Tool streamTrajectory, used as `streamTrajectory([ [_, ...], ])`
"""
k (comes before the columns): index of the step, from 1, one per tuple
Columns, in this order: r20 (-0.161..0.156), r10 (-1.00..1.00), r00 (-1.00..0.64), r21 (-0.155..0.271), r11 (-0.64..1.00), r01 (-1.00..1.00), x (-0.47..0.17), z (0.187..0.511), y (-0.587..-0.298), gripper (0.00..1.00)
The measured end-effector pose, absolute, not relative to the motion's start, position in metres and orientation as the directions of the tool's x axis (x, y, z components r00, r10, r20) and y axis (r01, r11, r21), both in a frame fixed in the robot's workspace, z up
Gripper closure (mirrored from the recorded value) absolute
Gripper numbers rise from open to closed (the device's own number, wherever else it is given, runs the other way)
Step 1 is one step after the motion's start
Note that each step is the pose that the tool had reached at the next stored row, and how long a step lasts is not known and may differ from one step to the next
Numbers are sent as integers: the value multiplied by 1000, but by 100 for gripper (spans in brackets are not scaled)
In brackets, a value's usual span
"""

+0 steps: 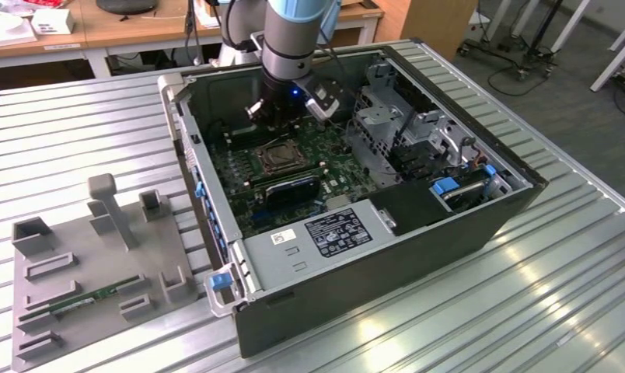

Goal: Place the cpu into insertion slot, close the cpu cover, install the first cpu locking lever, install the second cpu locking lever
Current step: 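Install the first cpu locking lever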

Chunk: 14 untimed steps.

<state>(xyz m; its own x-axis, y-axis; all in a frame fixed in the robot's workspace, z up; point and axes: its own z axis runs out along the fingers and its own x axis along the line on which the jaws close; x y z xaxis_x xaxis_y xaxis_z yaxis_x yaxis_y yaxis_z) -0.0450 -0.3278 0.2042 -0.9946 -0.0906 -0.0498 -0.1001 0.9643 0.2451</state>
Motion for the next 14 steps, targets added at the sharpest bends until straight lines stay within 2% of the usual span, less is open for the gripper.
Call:
streamTrajectory([
  [14, -53, -99, -994, 265, 958, -109, -46, 204, -330, 89],
])
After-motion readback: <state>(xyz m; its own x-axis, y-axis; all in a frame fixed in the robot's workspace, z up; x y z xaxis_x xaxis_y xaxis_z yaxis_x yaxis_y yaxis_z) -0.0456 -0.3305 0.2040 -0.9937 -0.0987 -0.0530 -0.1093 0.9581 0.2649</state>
